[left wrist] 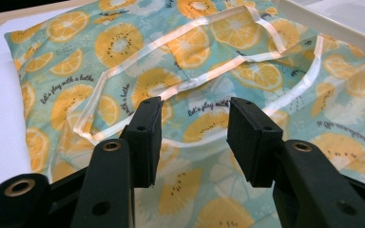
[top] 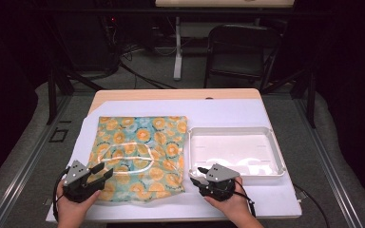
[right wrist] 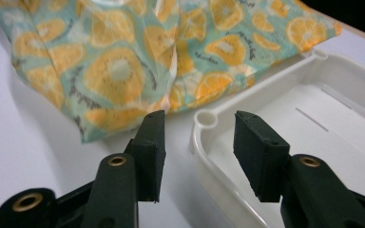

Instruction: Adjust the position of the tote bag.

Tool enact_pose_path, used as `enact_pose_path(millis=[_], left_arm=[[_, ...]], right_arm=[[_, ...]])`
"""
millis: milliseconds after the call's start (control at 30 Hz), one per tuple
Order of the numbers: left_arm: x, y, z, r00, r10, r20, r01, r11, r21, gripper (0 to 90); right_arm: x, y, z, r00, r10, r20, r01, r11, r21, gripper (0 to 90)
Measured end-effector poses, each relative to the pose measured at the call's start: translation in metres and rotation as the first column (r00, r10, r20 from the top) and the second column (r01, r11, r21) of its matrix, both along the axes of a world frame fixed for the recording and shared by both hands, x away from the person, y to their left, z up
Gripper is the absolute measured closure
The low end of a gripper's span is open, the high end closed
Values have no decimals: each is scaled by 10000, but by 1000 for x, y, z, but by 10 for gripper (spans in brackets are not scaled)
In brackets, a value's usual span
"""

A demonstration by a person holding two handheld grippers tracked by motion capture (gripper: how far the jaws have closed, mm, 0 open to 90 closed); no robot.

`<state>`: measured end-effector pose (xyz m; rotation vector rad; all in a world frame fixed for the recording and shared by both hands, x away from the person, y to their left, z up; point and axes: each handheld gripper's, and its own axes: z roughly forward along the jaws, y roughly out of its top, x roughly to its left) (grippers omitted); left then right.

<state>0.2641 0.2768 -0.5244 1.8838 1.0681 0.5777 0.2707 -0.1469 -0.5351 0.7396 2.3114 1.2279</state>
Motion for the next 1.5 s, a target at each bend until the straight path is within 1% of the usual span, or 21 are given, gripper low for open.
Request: enact_pose_path(millis=[33, 100, 200, 267, 333, 367, 433, 467, 500, 600, 667, 700, 733, 767, 833, 867, 1000, 1100, 1233, 1367, 1500], left_arm=[[1, 0, 0, 10000, 22, 32, -22, 10000, -74, 549], [3, 0, -1, 10000, 28, 46, -28, 10000, -44, 549], [1, -1, -1, 10000, 9, 44, -10, 10000, 22, 549], [-2, -1, 0, 9999, -12, 102, 12, 10000, 26, 546], [-5, -2, 1, 9999, -10, 172, 10, 10000, -14, 541], [-6, -2, 2, 9998, -41, 182, 40, 10000, 43, 540], [-9, -2, 3, 9997, -72, 243, 69, 9999, 113, 540], [-10, -3, 3, 9996, -55, 285, 52, 9999, 88, 539], [-11, -2, 3, 9995, -72, 302, 69, 10000, 72, 539], [-13, -1, 3, 9996, -52, 278, 50, 9999, 88, 536], [-13, 0, 2, 9996, -68, 274, 65, 9999, 126, 535], [-13, 0, 2, 9996, -77, 270, 74, 9999, 142, 534], [-12, 0, 2, 9996, -83, 271, 80, 9999, 139, 534], [-12, -1, 2, 9996, -123, 261, 118, 9998, 165, 534], [-11, -1, 2, 9995, -147, 267, 141, 9997, 213, 533], [-11, -2, 1, 9996, -177, 230, 172, 9996, 226, 533], [-11, -3, 1, 9994, -260, 217, 252, 9991, 355, 532], [-11, -4, 1, 9994, -246, 252, 238, 9992, 316, 532], [-10, -5, 1, 9992, -299, 265, 290, 9990, 336, 532], [-9, -6, 1, 9990, -348, 279, 339, 9990, 304, 532], [-7, -7, 1, 9989, -385, 276, 377, 9988, 298, 532]], right_arm=[[0, 0, -1, 10000, 62, -59, -63, 9999, -131, 536], [0, -1, -1, 9999, 72, -72, -73, 9998, -176, 532], [-2, -1, -1, 9998, 209, 76, -207, 9995, -233, 530], [-2, 0, -1, 9995, 273, 146, -267, 9988, -410, 532], [-2, 1, -1, 9995, 269, 181, -261, 9988, -410, 533], [-1, 2, -1, 9995, 286, 141, -280, 9987, -426, 536], [-1, 2, 0, 9995, 301, 111, -297, 9989, -358, 539], [-1, 3, 0, 9995, 310, 63, -309, 9993, -223, 547], [-1, 3, 0, 9995, 310, 63, -309, 9993, -223, 547], [-2, 5, 1, 9994, 342, 58, -341, 9993, -125, 550], [-1, 8, 1, 9990, 448, 10, -448, 9987, -248, 551], [0, 11, -1, 9980, 619, -84, -621, 9975, -332, 547], [-1, 12, -1, 9978, 651, -120, -654, 9972, -359, 545], [-1, 14, -2, 9967, 798, -140, -803, 9960, -403, 541], [-1, 16, -3, 9965, 828, -142, -834, 9955, -447, 539], [-2, 17, -3, 9952, 972, -142, -979, 9936, -567, 536], [-7, 22, -3, 9911, 1328, 36, -1321, 9881, -788, 526], [-11, 25, -3, 9884, 1512, 102, -1496, 9842, -950, 520], [-13, 26, -3, 9878, 1553, 114, -1534, 9830, -1005, 517], [-15, 26, -3, 9845, 1753, 81, -1736, 9797, -1000, 511], [-17, 28, -5, 9808, 1949, -72, -1947, 9766, -914, 501]])
